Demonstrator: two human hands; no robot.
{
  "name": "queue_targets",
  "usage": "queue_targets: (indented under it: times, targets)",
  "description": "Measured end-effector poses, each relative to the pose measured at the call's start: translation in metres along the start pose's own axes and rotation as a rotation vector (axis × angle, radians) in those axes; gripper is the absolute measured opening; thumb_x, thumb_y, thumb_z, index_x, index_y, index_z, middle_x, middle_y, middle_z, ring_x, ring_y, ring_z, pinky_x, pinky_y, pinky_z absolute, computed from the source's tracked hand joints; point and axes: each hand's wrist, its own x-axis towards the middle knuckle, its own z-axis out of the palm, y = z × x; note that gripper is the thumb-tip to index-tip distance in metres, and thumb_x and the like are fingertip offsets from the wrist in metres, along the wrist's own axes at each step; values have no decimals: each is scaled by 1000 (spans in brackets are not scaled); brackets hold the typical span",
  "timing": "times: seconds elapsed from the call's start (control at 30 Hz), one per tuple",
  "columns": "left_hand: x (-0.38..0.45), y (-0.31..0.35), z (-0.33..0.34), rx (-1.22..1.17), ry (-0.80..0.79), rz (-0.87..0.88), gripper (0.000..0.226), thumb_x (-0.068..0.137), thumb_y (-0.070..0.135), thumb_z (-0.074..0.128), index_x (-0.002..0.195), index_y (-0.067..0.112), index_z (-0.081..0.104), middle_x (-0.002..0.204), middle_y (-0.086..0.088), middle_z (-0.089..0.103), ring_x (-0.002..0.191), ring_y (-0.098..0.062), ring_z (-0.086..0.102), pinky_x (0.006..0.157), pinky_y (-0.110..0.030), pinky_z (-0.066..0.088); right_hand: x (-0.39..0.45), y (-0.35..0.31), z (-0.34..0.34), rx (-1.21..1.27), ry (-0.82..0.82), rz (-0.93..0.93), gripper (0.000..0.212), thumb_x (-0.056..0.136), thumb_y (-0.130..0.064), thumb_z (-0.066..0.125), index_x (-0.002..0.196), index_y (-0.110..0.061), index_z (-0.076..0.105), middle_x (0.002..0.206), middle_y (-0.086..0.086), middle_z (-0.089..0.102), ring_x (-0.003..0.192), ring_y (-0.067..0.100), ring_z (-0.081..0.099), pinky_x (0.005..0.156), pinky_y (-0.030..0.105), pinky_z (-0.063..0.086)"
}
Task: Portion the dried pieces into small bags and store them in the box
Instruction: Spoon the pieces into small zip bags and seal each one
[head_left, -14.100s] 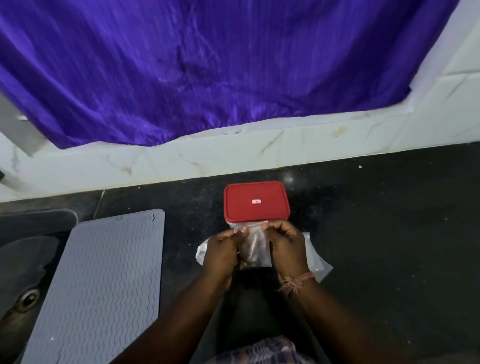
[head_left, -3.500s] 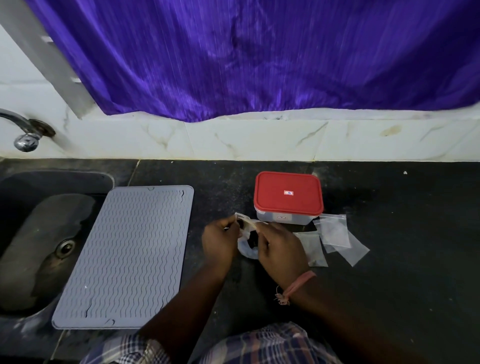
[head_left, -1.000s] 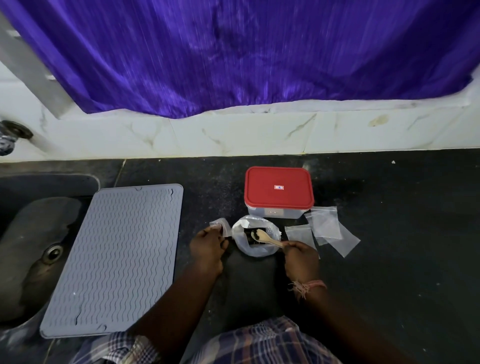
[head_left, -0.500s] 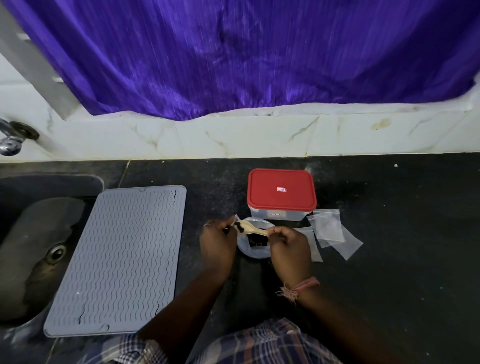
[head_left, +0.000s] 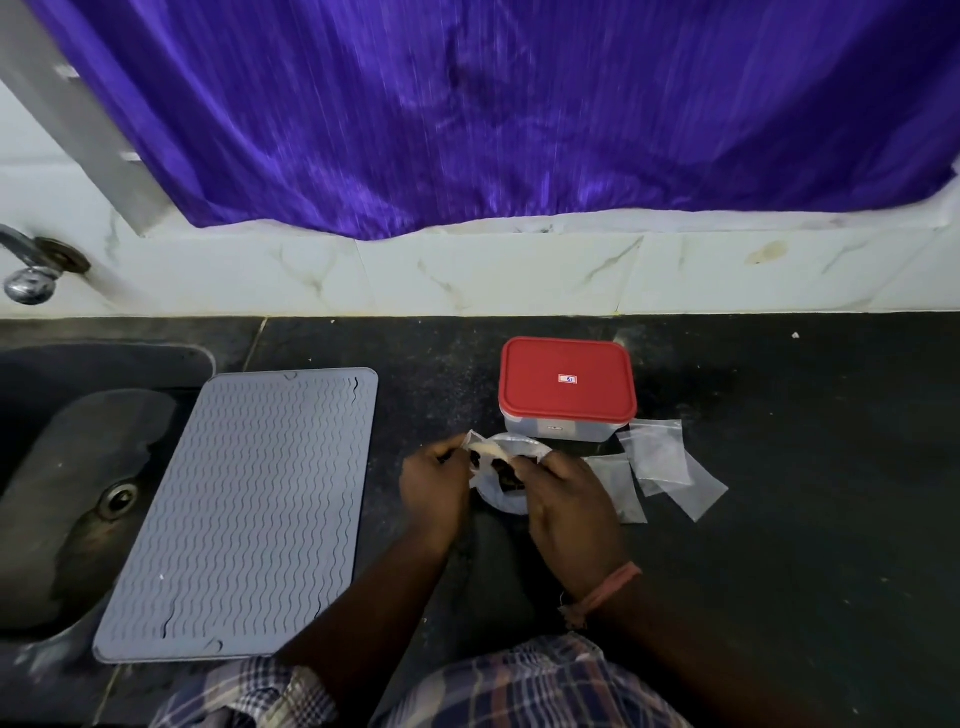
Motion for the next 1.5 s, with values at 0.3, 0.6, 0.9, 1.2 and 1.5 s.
queue_targets:
  times: [0.3,0.6,0.9,1.2,1.5]
  targets:
    - [3,6,-5,-49,121,-66,21,96,19,61,104,21,80,97,1,78,93,-20,73,87,-41,60,-9,31,1,289,158,636,9,89,-8,66,93,-13,73,90,1,72,87,17,66,81,33,53]
    - [-4,25,-7,-166,12,40,11,92,31,73,99,28,82,96,10,80,95,-12,76,95,-48,59,-7,32,30,86,-232,458,16,94,-32,55,96,-25,69,91,4,69,87,25,65,77,37,51]
    - [3,64,-27,2,-396,70,17,90,15,71,97,24,83,93,2,81,93,-18,77,90,-41,61,34,11,1,498,-144,260,47,98,-25,60,143,-26,49,139,-9,55,129,6,48,107,25,39]
    - [-3,66,-16,-341,-436,-81,20,94,20,72,107,5,75,89,-6,78,75,-11,71,64,-20,55,49,8,-14,907,26,562,19,89,-4,71,104,-15,72,95,0,76,91,14,72,79,24,57]
    - [-6,58,-13,-284,-374,20,11,89,11,75,99,7,79,86,-10,78,72,-8,69,61,-17,50,53,8,-17,963,12,660,16,87,-4,72,103,-11,73,91,2,77,84,10,73,73,18,55]
